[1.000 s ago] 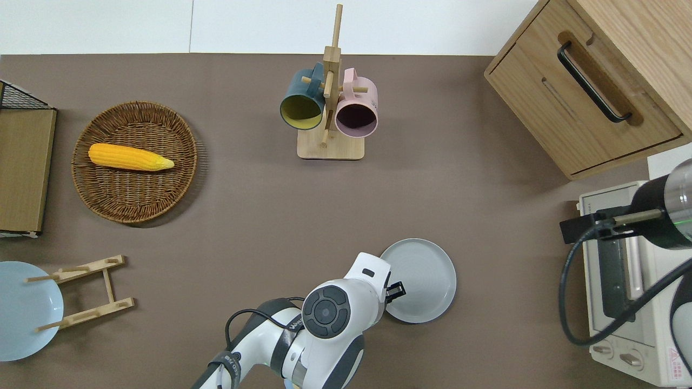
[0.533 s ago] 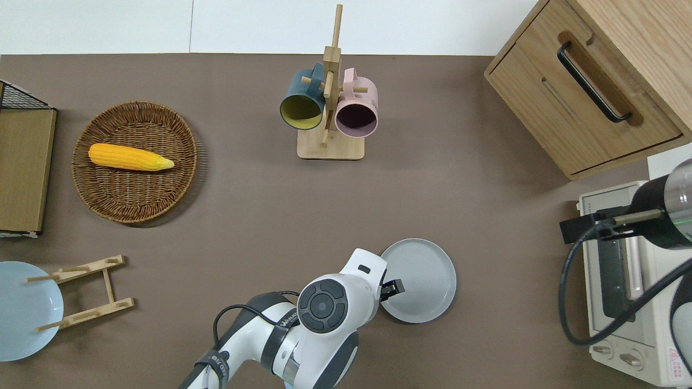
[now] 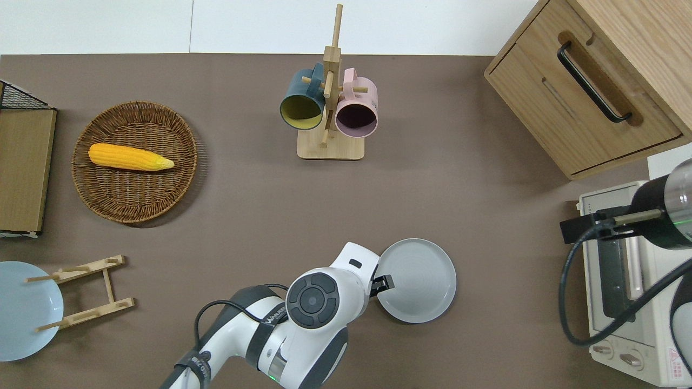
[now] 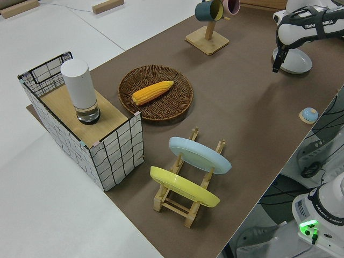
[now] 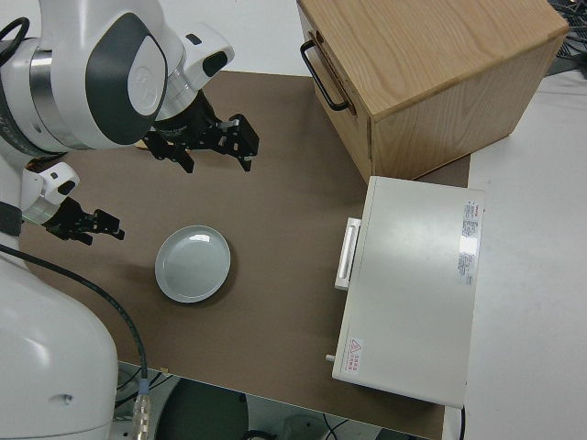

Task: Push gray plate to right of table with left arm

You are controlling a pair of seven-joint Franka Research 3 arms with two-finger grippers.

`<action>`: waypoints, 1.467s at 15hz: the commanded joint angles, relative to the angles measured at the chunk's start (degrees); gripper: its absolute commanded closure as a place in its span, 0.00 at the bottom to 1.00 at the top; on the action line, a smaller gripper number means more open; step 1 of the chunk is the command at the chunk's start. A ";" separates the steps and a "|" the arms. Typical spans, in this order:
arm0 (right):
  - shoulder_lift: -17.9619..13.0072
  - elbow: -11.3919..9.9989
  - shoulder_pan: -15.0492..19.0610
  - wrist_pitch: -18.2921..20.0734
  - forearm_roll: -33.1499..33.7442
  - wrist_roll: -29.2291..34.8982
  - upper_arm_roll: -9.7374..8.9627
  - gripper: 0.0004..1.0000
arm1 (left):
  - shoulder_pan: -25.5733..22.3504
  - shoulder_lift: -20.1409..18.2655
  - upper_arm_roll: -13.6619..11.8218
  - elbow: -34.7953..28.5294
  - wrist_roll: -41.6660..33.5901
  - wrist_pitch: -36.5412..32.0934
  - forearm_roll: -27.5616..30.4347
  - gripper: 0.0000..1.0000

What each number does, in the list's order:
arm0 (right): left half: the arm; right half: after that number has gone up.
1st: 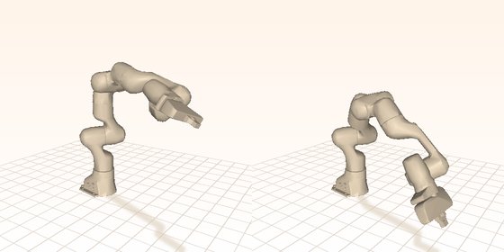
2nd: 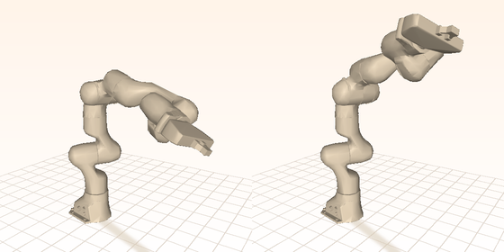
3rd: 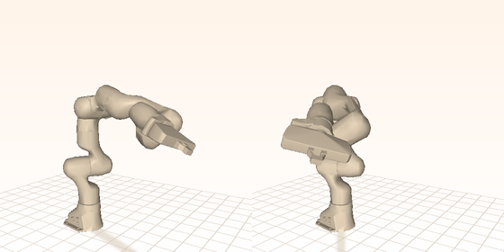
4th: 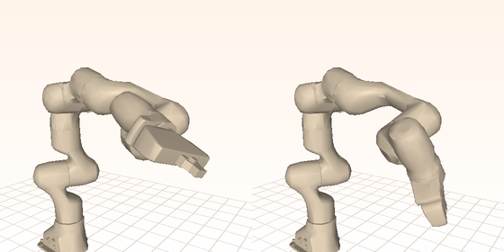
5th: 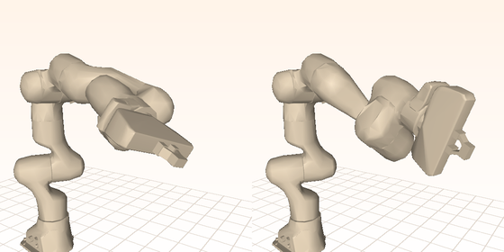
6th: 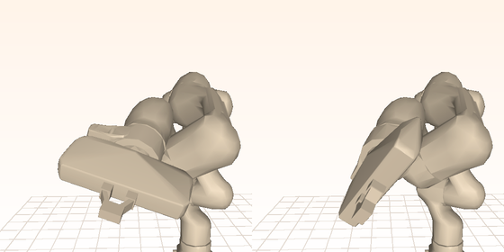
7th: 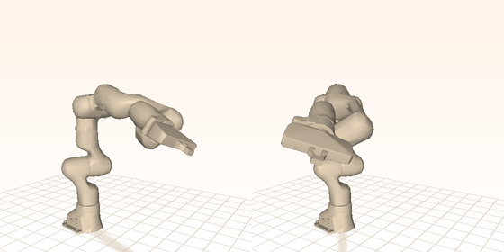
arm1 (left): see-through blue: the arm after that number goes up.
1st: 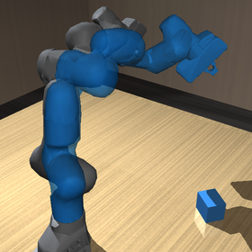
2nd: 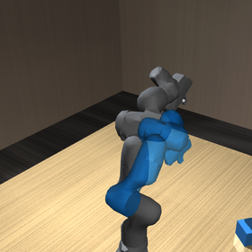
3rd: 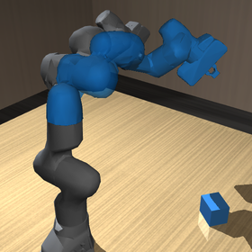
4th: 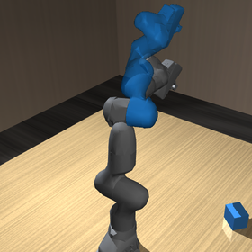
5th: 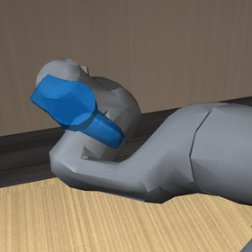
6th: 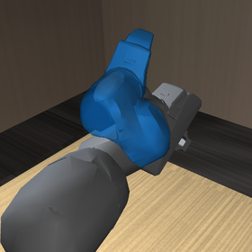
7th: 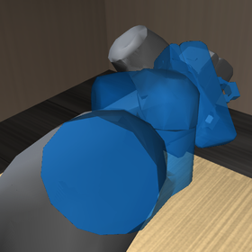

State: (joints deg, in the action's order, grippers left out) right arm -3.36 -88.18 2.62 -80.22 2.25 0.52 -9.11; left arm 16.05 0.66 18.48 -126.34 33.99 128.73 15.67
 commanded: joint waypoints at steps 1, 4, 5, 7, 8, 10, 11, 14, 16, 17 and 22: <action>-0.60 -0.23 0.46 0.68 0.03 -0.43 -0.30 0.00 | -8.21 -4.96 0.15 -1.01 -9.80 -6.12 -1.34 0.01; -0.60 -0.23 0.46 0.68 0.03 -0.43 -0.30 0.00 | -14.72 -6.72 0.06 -0.67 -15.16 -7.44 -5.30 0.01; -0.60 -0.23 0.46 0.68 0.03 -0.43 -0.30 0.00 | -16.21 -7.42 0.06 -0.58 -17.00 -7.62 -5.30 0.01; -0.60 -0.23 0.46 0.68 0.03 -0.43 -0.30 0.00 | -19.11 -8.66 0.06 0.47 -19.82 -9.19 -5.39 0.01; -0.60 -0.23 0.46 0.68 0.03 -0.43 -0.30 0.00 | -20.17 -8.84 0.06 2.22 -20.79 -11.46 -5.56 0.01; -0.60 -0.23 0.46 0.68 0.03 -0.43 -0.30 0.00 | -22.20 -8.75 0.06 7.31 -22.12 -17.52 -8.10 0.01; -0.60 -0.23 0.46 0.68 0.03 -0.43 -0.30 0.00 | -23.16 -8.75 0.06 9.94 -22.73 -20.42 -9.51 0.01; -0.60 -0.23 0.46 0.68 0.03 -0.43 -0.30 0.00 | -25.45 -8.75 0.06 16.63 -24.58 -28.07 -10.40 0.01; -0.60 -0.23 0.46 0.68 -0.05 -0.43 -0.30 0.00 | -26.25 -8.84 -0.46 18.40 -24.93 -31.08 -11.80 0.01; -0.60 -0.23 0.46 0.68 0.03 -0.43 -0.30 0.00 | -26.16 -8.84 -1.08 19.28 -24.93 -32.39 -12.68 0.01; -0.60 -0.23 0.46 0.68 -0.05 -0.43 -0.30 0.00 | -26.60 -8.75 -3.09 29.65 -25.55 -42.41 -14.44 0.01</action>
State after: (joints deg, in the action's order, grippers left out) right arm -3.36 -88.18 2.62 -80.22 2.25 0.52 -9.11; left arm -9.65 -8.64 16.07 -102.99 9.56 92.45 2.83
